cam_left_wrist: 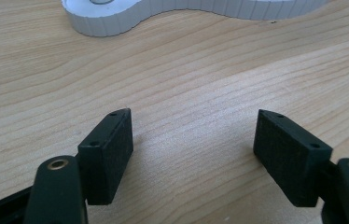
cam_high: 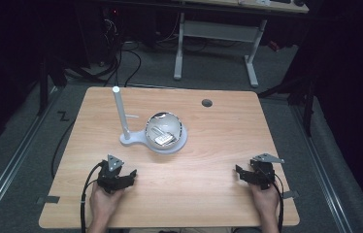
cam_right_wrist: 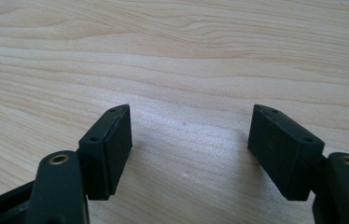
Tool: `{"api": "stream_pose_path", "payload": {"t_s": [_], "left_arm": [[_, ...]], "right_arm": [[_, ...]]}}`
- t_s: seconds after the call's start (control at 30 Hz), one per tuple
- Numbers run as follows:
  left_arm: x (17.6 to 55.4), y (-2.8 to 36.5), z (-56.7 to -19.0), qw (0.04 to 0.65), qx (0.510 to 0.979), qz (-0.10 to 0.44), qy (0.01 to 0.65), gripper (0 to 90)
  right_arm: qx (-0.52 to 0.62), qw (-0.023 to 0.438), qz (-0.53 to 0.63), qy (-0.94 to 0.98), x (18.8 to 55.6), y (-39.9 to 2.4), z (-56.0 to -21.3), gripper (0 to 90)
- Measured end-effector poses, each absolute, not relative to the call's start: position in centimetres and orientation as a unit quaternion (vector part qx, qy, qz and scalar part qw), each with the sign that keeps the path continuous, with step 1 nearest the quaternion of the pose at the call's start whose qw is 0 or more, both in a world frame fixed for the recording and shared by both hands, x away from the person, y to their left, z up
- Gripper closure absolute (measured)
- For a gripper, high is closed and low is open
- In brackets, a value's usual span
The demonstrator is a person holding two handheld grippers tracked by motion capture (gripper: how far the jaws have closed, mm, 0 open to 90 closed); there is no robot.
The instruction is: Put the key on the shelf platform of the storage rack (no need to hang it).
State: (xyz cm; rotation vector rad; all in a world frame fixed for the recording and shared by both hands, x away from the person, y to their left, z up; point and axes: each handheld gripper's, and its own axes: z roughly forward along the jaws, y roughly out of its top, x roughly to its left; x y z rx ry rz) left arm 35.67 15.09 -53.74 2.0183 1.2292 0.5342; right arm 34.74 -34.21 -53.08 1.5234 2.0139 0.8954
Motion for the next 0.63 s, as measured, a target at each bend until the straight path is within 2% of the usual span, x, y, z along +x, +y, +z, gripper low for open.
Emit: {"api": "stream_pose_path", "payload": {"t_s": [0.63], "left_arm": [[35.62, 14.91, -53.74, 0.35, 0.776, 0.209, 0.481, 27.8]], "right_arm": [[0.555, 0.227, 0.328, 0.731, 34.74, -34.32, -53.07, 30.8]]}}
